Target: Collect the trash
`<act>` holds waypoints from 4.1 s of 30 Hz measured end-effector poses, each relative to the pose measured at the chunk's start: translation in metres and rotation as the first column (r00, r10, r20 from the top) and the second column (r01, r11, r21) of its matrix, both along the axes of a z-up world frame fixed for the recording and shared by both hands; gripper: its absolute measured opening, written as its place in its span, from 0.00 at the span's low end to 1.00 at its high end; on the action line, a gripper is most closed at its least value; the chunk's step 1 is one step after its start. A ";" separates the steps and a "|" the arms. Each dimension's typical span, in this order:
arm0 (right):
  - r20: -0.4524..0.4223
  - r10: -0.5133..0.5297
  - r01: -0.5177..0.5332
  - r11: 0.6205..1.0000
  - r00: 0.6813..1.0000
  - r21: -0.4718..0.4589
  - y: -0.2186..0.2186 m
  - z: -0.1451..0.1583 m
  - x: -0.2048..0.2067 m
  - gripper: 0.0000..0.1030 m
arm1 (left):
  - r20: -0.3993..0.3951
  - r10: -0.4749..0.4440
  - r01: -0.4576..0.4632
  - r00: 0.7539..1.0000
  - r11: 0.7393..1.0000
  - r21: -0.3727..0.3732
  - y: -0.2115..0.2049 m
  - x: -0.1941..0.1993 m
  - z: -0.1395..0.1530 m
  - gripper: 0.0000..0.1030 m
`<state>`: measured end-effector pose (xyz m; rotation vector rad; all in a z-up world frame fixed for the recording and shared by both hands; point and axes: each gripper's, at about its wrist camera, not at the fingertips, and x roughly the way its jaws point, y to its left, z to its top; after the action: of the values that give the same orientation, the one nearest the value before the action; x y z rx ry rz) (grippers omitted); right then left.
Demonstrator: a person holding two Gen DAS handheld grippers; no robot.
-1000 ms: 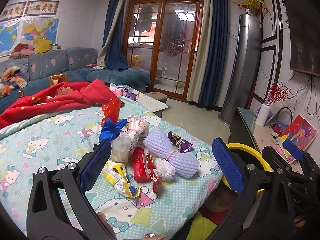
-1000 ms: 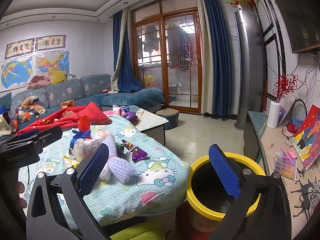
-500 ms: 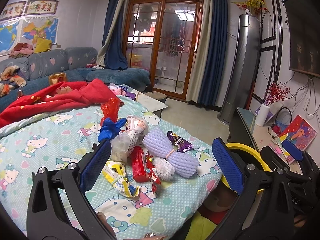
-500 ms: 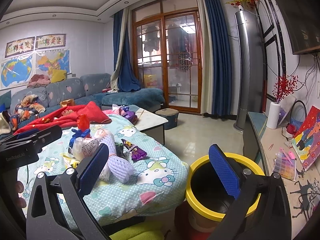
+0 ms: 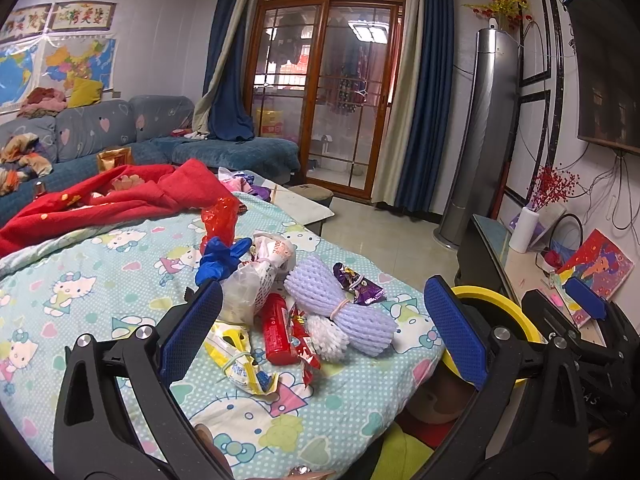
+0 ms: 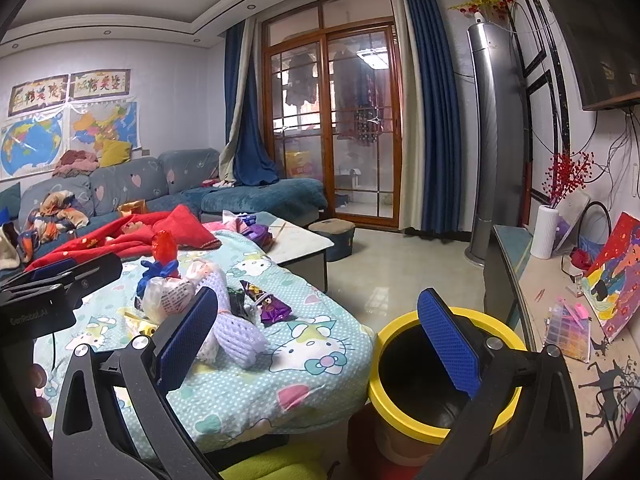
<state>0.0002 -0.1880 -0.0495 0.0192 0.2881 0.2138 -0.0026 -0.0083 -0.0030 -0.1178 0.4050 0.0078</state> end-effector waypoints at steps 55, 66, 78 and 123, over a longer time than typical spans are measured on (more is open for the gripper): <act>-0.320 0.279 -0.314 0.947 0.905 -0.063 0.081 -0.062 0.114 0.75 | -0.239 0.021 -0.087 0.971 0.959 -0.270 0.152 0.114 -0.054 0.82; -0.439 0.354 -0.396 0.918 0.826 -0.006 0.083 -0.089 0.123 0.32 | -0.300 -0.097 -0.044 0.949 0.900 -0.433 0.162 0.147 -0.081 0.57; -0.356 0.395 -0.406 0.913 0.847 0.048 0.070 -0.071 0.110 0.18 | -0.245 -0.088 -0.023 0.966 0.909 -0.417 0.164 0.136 -0.071 0.04; -0.300 -0.171 0.226 0.961 0.938 0.158 -0.148 -0.046 0.087 0.18 | -0.133 -0.470 0.439 0.873 0.874 -0.207 -0.053 0.076 -0.010 0.04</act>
<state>0.0874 -0.3361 -0.0957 0.2705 0.5491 0.0344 0.0729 -0.0615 -0.0134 -0.1896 0.6076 -0.4909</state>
